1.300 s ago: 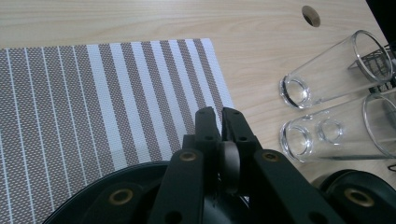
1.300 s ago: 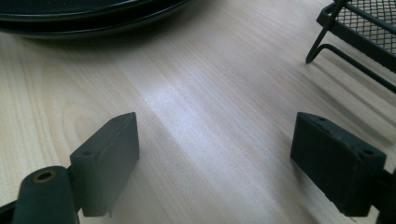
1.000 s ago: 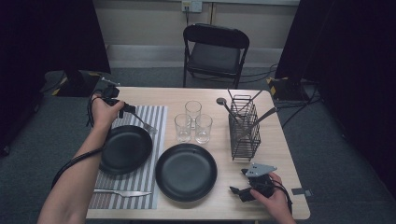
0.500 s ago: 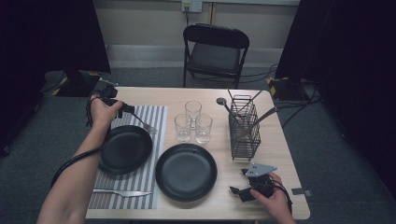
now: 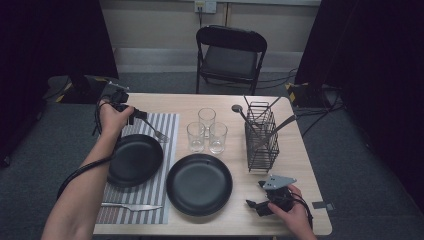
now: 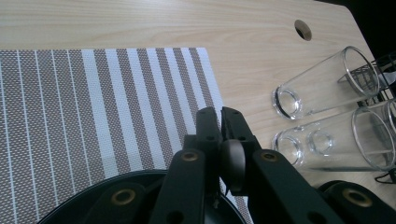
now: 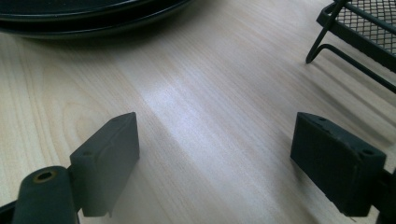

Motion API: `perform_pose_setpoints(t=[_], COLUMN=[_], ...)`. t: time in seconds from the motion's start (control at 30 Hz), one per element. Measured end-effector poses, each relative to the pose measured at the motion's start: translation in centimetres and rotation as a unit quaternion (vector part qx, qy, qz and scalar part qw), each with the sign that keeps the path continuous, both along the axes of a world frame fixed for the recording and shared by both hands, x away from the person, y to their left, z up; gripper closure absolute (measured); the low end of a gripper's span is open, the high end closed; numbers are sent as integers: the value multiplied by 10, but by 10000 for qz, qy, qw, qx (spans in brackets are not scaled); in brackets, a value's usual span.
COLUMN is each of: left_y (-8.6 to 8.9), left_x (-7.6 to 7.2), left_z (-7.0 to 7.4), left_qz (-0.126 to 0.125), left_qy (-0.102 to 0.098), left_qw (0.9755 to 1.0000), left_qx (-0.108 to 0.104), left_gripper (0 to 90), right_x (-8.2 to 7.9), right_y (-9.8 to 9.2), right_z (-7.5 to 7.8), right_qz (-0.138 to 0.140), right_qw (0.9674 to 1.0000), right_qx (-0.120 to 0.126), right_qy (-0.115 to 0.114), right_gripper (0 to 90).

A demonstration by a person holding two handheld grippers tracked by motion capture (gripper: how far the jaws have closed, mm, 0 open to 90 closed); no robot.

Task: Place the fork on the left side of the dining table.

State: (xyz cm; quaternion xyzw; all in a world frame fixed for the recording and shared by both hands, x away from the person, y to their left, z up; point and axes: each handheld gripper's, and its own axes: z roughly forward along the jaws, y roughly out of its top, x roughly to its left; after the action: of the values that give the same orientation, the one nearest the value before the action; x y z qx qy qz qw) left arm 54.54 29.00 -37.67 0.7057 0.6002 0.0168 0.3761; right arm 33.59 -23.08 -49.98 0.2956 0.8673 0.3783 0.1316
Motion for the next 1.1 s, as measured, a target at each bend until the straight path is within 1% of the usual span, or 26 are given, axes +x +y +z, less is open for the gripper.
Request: perform_pose_setpoints(t=[0.03,0.07,0.27,0.3,0.33,0.43,0.5,0.53,0.57,0.6,0.77,0.83,0.9,0.97,1.03,1.07,1.1], left_y=[1,1,4,5,6,7,9,11,11,11,14,15,16,17,18,20,20], left_x=[1,1,4,5,7,9,9,10,10,10,11,11,11,11,11,11,11], left_z=[0,0,-1,-1,-2,-3,-4,-5,-5,-6,-8,-8,-9,-9,-10,-11,-12], left_qz=[-11,41,62,104,113,159,135,188,188,240,287,326,336,390,391,462,445], left_qy=[-43,-58,-57,-72,-33,-72,-51,-55,-55,-48,-6,-24,30,35,63,83,95], left_qw=[10000,10000,10000,9999,9999,9998,9999,9998,9998,9997,9995,9994,9994,9992,9992,9989,9990], left_qx=[34,20,15,-34,-35,-13,-24,-74,-74,-86,-123,-71,14,47,60,82,31], left_gripper=[866,867,866,866,866,866,866,866,866,865,862,859,848,845,838,835,833], right_x=[0,0,0,0,0,0,0,0,0,0,0,0,0,0,0,0,0], right_y=[0,0,0,0,0,0,0,0,0,0,0,0,0,0,0,0,0], right_z=[0,0,0,0,0,0,0,0,0,0,0,0,0,0,0,0,0], right_qz=[-10,-9,-9,-11,-11,-12,-11,-11,-8,-12,-13,-12,-11,-10,-11,-10,-8], right_qw=[10000,10000,10000,10000,10000,10000,10000,10000,10000,10000,10000,10000,10000,10000,10000,10000,10000], right_qx=[3,4,3,3,2,3,2,2,2,1,1,2,1,2,3,2,1], right_qy=[1,-2,-1,1,0,2,1,1,-6,2,2,1,1,1,1,-1,-8], right_gripper=[146,146,146,146,146,146,146,146,146,146,146,146,146,146,146,146,146])
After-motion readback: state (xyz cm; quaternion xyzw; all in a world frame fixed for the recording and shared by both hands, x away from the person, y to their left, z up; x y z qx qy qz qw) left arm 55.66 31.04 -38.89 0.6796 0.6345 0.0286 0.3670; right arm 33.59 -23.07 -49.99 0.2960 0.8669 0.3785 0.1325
